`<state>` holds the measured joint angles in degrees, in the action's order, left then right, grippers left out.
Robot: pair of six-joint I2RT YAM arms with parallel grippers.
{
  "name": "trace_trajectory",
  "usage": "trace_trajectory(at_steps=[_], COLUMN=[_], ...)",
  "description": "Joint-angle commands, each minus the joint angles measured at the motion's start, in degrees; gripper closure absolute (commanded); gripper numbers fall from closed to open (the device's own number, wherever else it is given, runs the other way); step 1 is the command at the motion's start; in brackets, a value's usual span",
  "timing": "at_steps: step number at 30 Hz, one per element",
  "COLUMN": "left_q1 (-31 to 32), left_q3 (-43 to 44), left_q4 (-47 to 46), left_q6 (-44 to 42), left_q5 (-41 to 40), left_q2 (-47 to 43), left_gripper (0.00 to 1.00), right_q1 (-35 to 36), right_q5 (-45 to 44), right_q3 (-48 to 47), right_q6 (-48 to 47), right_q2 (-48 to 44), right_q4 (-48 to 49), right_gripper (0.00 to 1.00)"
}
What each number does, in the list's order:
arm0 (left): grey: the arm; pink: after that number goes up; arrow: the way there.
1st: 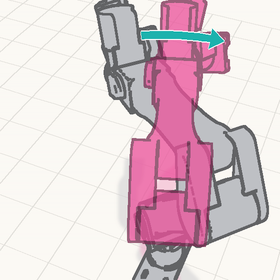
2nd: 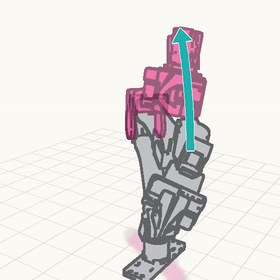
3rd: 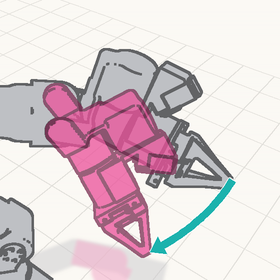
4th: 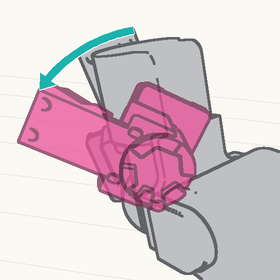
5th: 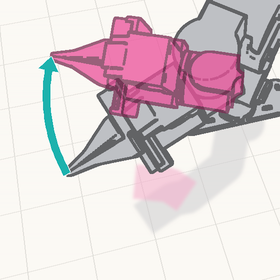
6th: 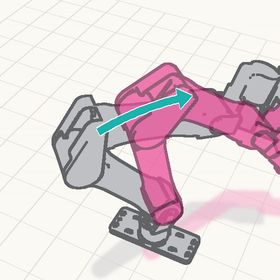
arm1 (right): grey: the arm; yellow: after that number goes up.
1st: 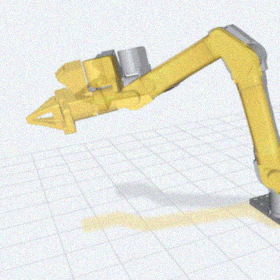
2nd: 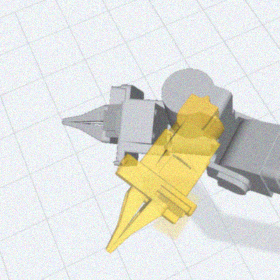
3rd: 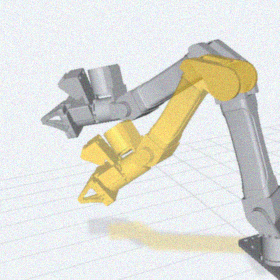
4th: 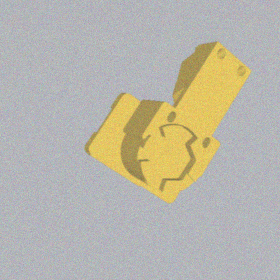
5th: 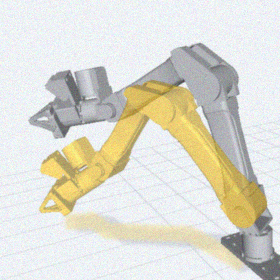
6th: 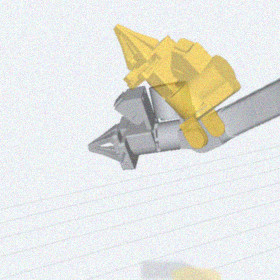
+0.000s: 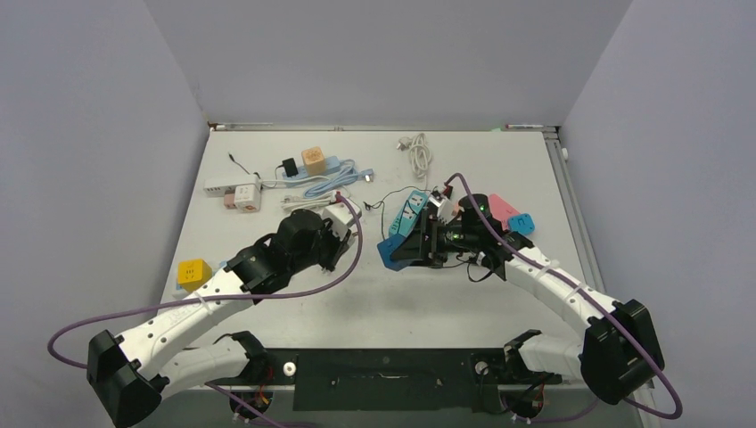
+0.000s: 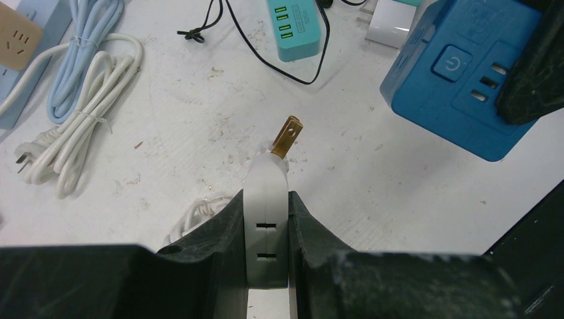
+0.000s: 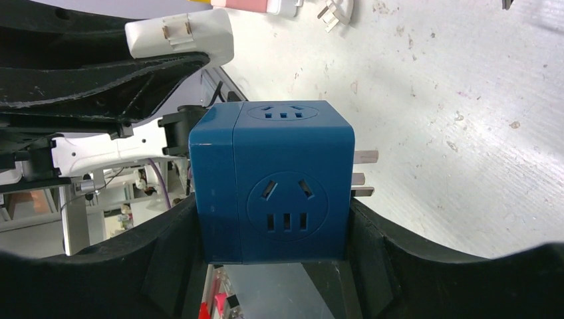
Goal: Pull the plug off the socket
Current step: Remove the plug from the socket, then place the plug at the center of the board.
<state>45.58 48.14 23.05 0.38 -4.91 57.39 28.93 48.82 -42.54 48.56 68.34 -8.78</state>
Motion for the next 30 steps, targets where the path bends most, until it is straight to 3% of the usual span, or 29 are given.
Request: trace_trajectory(at_steps=[1,6,13,19,26,30], left_q1=[-0.1,-0.1,-0.1,0.3,7.8,9.8], left_q3=[2.0,2.0,1.9,1.5,3.4,7.5], left_q4=[-1.4,-1.4,-3.8,-11.0,-21.7,-25.6], left_q6=[1.2,1.2,6.3,16.6,24.6,26.7], left_q5=[-0.2,-0.2,2.4,4.9,2.7,2.4], left_q2=[-1.1,-1.0,-1.2,1.5,12.5,20.3], left_gripper=[1.00,1.00,1.00,1.00,1.00,1.00], right_q1=[0.3,0.3,0.2,-0.2,-2.7,-4.7], right_q5=[-0.1,-2.8,-25.7,-40.6,-51.9,-52.8], right_q3=[-0.2,-1.8,-11.2,-14.4,-15.6,-14.8], right_q6=[-0.3,-1.1,-10.9,-14.3,-18.4,-18.6], right_q2=[-2.7,-3.6,-5.7,-8.1,-10.8,-13.2], right_q4=[2.1,0.2,-18.2,-24.8,-28.8,-28.9], right_gripper=[0.95,0.95,0.95,0.95,0.95,0.95])
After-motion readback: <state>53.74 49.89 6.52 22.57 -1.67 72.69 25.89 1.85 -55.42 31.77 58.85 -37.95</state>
